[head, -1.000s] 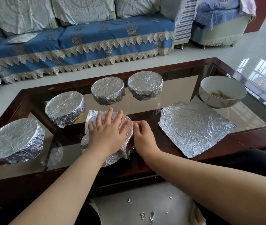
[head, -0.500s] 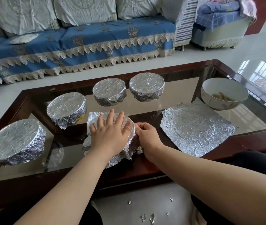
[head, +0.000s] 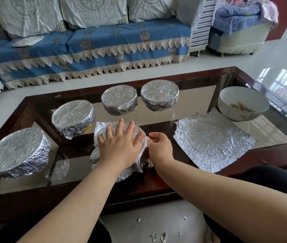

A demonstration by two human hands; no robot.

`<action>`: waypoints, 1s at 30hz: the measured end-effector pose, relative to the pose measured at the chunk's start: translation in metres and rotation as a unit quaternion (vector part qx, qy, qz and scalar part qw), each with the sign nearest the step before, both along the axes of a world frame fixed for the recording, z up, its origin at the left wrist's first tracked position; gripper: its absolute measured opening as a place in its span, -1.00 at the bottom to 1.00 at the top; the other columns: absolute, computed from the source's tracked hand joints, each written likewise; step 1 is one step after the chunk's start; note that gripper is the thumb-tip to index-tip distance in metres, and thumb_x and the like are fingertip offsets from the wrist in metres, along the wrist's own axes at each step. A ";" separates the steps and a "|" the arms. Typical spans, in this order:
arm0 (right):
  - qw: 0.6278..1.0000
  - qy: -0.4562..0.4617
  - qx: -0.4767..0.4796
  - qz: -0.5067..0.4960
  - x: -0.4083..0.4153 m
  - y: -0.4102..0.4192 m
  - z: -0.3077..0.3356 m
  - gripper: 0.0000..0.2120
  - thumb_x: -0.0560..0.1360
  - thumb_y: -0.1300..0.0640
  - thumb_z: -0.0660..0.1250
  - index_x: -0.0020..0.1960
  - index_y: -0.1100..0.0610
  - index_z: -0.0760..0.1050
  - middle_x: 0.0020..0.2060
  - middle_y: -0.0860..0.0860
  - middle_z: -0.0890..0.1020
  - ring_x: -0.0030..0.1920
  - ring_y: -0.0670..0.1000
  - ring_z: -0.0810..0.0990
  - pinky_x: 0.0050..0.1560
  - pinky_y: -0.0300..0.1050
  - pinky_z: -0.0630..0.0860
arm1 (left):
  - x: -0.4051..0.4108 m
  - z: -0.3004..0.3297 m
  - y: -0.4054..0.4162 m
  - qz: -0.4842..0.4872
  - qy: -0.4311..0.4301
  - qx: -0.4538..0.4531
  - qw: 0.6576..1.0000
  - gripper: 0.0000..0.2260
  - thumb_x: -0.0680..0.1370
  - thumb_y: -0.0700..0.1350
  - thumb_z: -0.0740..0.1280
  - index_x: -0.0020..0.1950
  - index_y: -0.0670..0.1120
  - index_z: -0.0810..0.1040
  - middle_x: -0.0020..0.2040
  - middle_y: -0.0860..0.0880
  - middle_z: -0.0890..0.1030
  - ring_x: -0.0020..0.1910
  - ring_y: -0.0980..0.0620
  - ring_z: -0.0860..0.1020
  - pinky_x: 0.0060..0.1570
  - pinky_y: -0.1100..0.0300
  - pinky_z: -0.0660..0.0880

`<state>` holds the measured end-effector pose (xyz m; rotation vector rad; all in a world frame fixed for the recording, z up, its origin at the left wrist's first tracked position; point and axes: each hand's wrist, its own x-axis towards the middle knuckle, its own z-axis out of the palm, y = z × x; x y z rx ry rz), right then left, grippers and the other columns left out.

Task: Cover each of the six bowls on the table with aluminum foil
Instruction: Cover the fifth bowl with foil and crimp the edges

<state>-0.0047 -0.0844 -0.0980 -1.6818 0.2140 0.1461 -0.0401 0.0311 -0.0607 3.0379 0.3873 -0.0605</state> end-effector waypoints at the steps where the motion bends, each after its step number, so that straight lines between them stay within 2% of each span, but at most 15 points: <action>1: 1.000 -0.008 -0.008 -0.003 -0.002 -0.001 0.002 -0.87 0.58 0.10 0.27 0.11 0.06 0.49 -0.22 -0.12 0.57 -0.28 -0.21 0.50 -0.15 -0.27 0.44 | 0.000 0.000 0.000 0.002 0.000 -0.002 1.000 -0.39 0.58 0.36 -0.22 0.62 0.20 -0.05 0.65 0.02 -0.08 0.59 -0.20 -0.06 0.47 -0.29 -0.02; 4: 0.999 -0.028 -0.020 0.014 -0.009 -0.004 0.010 -0.81 0.64 0.08 0.12 0.07 0.04 0.51 -0.24 -0.13 0.62 -0.24 -0.20 0.52 -0.07 -0.18 0.43 | -0.001 0.001 -0.001 0.006 0.000 -0.008 1.000 -0.40 0.59 0.35 -0.22 0.62 0.21 -0.05 0.65 0.02 -0.08 0.60 -0.19 -0.07 0.47 -0.28 -0.04; 7: 0.994 -0.072 -0.058 0.064 -0.024 -0.006 0.014 -0.72 0.64 0.02 0.12 -0.19 0.04 0.46 -0.40 -0.11 0.50 -0.34 -0.14 0.45 -0.17 -0.14 0.34 | -0.001 0.002 -0.001 0.012 -0.009 -0.011 1.000 -0.44 0.62 0.30 -0.20 0.62 0.20 -0.04 0.65 0.03 -0.07 0.60 -0.19 -0.06 0.48 -0.27 -0.04; 8: 0.991 -0.083 -0.065 0.079 -0.028 -0.006 0.014 -0.72 0.63 0.01 0.14 -0.21 0.04 0.46 -0.40 -0.10 0.50 -0.33 -0.10 0.46 -0.19 -0.12 0.36 | -0.001 0.002 -0.001 0.015 -0.011 -0.012 1.000 -0.46 0.64 0.28 -0.19 0.62 0.20 -0.04 0.65 0.03 -0.07 0.60 -0.19 -0.05 0.48 -0.27 -0.04; 11: 0.983 -0.109 -0.095 0.113 -0.029 -0.004 0.005 -0.74 0.61 -0.05 0.14 -0.10 0.05 0.50 -0.25 -0.03 0.59 -0.17 -0.04 0.54 -0.11 -0.06 0.45 | -0.002 0.002 -0.002 0.021 -0.014 -0.018 1.000 -0.49 0.65 0.24 -0.19 0.61 0.21 -0.08 0.65 0.03 -0.07 0.60 -0.20 -0.05 0.49 -0.27 -0.03; 13: 0.981 -0.110 -0.108 0.121 -0.024 0.000 -0.001 -0.75 0.60 -0.08 0.11 -0.04 0.01 0.50 -0.09 0.01 0.55 -0.17 -0.21 0.46 -0.04 -0.11 0.40 | -0.001 0.003 -0.004 0.025 -0.023 -0.030 0.999 -0.50 0.65 0.25 -0.20 0.59 0.26 -0.19 0.65 0.03 -0.09 0.60 -0.22 -0.06 0.48 -0.29 -0.03; 15: 0.978 -0.107 -0.121 0.128 -0.019 0.001 -0.001 -0.71 0.62 -0.03 0.10 0.10 0.08 0.54 0.07 0.00 0.52 -0.09 -0.37 0.41 0.05 -0.20 0.33 | -0.001 0.005 -0.004 0.022 -0.018 -0.046 0.999 -0.50 0.63 0.29 -0.21 0.57 0.32 -0.21 0.64 0.06 -0.14 0.59 -0.25 -0.08 0.48 -0.32 -0.04; 17: 0.973 -0.118 -0.141 0.139 -0.015 -0.001 0.004 -0.71 0.63 0.01 0.09 0.12 0.09 0.55 0.07 0.02 0.56 0.00 -0.28 0.44 0.04 -0.16 0.35 | -0.001 0.009 0.001 0.003 0.013 -0.035 0.999 -0.49 0.60 0.35 -0.22 0.57 0.35 -0.14 0.64 0.09 -0.14 0.59 -0.26 -0.09 0.47 -0.34 -0.03; 20: 0.968 -0.130 -0.158 0.147 -0.012 -0.004 0.012 -0.71 0.63 0.03 0.11 0.19 0.07 0.54 0.06 0.02 0.59 0.14 -0.05 0.49 0.10 -0.07 0.43 | -0.004 0.014 0.010 -0.039 0.051 0.020 0.998 -0.40 0.52 0.43 -0.27 0.56 0.36 -0.17 0.64 0.07 -0.12 0.59 -0.26 -0.14 0.47 -0.35 -0.10; 22: 0.969 -0.132 -0.154 0.142 -0.011 -0.005 0.012 -0.72 0.63 0.02 0.13 0.22 0.07 0.52 0.07 0.01 0.61 0.13 -0.01 0.53 0.13 -0.03 0.46 | -0.005 0.015 0.016 -0.073 0.048 0.052 0.995 -0.31 0.46 0.48 -0.28 0.58 0.32 -0.17 0.64 -0.01 -0.11 0.59 -0.22 -0.25 0.47 -0.34 -0.24; 24: 0.976 -0.119 -0.127 0.130 -0.013 -0.006 0.012 -0.76 0.62 0.00 0.17 0.18 0.08 0.49 0.00 -0.04 0.61 0.07 -0.01 0.56 0.10 -0.03 0.48 | -0.006 0.013 0.020 -0.101 0.044 0.042 0.993 -0.20 0.40 0.53 -0.28 0.60 0.26 -0.16 0.64 -0.05 -0.14 0.57 -0.17 -0.33 0.49 -0.29 -0.28; 27: 0.983 -0.100 -0.093 0.120 -0.016 -0.007 0.011 -0.83 0.62 -0.03 0.18 0.01 0.06 0.44 -0.20 -0.12 0.55 -0.09 -0.05 0.54 -0.05 -0.11 0.43 | -0.005 0.006 0.022 -0.111 0.044 -0.011 0.993 -0.02 0.27 0.63 -0.30 0.61 0.20 -0.16 0.63 0.03 -0.23 0.58 -0.10 -0.30 0.52 -0.24 -0.25; 30: 0.989 -0.084 -0.045 0.117 -0.021 -0.006 0.005 -0.83 0.63 0.00 0.16 -0.03 0.07 0.43 -0.27 -0.13 0.52 -0.25 -0.14 0.47 -0.13 -0.19 0.38 | -0.006 0.002 0.022 -0.110 0.035 -0.013 0.993 0.01 0.23 0.63 -0.29 0.61 0.21 -0.15 0.63 0.07 -0.23 0.60 -0.07 -0.24 0.53 -0.19 -0.23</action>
